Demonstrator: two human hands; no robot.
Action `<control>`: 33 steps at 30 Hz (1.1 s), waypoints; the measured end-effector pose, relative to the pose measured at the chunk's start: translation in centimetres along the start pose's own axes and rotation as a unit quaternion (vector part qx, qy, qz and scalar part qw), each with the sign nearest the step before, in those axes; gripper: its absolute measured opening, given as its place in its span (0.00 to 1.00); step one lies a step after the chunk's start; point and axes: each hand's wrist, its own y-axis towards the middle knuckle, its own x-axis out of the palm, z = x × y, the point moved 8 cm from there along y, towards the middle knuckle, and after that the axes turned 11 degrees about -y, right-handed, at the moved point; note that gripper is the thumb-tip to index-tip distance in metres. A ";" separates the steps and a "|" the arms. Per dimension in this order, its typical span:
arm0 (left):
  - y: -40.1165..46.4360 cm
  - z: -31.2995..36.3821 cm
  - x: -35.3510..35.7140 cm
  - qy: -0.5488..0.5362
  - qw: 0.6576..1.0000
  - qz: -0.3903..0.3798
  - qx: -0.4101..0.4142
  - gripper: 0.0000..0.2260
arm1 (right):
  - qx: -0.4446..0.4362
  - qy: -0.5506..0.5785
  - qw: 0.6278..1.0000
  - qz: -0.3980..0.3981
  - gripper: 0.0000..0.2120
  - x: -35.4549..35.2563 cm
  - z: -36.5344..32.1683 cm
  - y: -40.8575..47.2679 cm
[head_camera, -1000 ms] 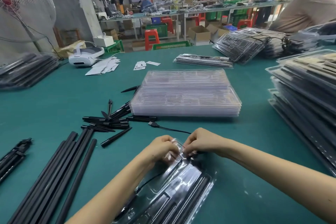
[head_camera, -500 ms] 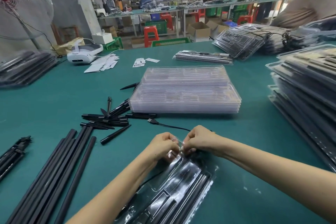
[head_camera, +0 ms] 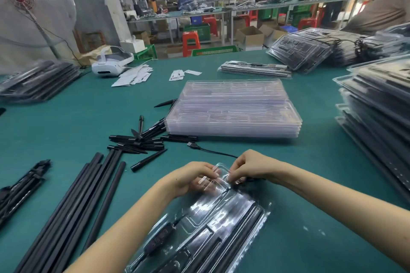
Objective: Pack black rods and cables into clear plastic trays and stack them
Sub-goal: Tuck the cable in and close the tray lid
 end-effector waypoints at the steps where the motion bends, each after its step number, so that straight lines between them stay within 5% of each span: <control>1: -0.5 0.1 -0.3 -0.028 1.000 0.000 -0.005 0.08 | 0.001 -0.010 1.000 0.012 0.03 0.0 0.0 0.0; 4: -2.4 0.6 -2.3 -0.002 0.997 0.066 0.033 0.08 | 0.011 -0.055 0.997 0.043 0.04 -0.2 0.4 0.1; 8: -7.4 1.8 -7.1 0.323 0.911 0.215 0.137 0.08 | 0.002 -0.160 0.981 0.108 0.07 -0.8 0.1 -0.2; 14: -12.6 -4.3 -9.3 0.311 0.941 0.133 0.020 0.12 | -0.114 -0.383 0.894 0.205 0.22 0.8 -4.7 -2.0; 17: -13.1 -5.6 -8.4 0.323 0.940 0.112 0.007 0.17 | -0.214 -0.346 0.902 0.146 0.22 4.4 -8.6 -2.7; 21: -13.0 -5.2 -7.3 0.356 0.927 0.116 0.035 0.13 | -0.311 -0.448 0.838 -0.010 0.29 10.0 -12.0 -2.7; 26: -12.6 -4.8 -6.9 0.363 0.924 0.122 0.017 0.10 | -0.265 -0.431 0.856 -0.107 0.15 10.8 -12.7 -1.0; 33: -11.6 -6.3 -5.1 0.177 0.983 0.039 -0.025 0.07 | -0.229 -0.402 0.878 -0.121 0.16 10.4 -12.2 -0.6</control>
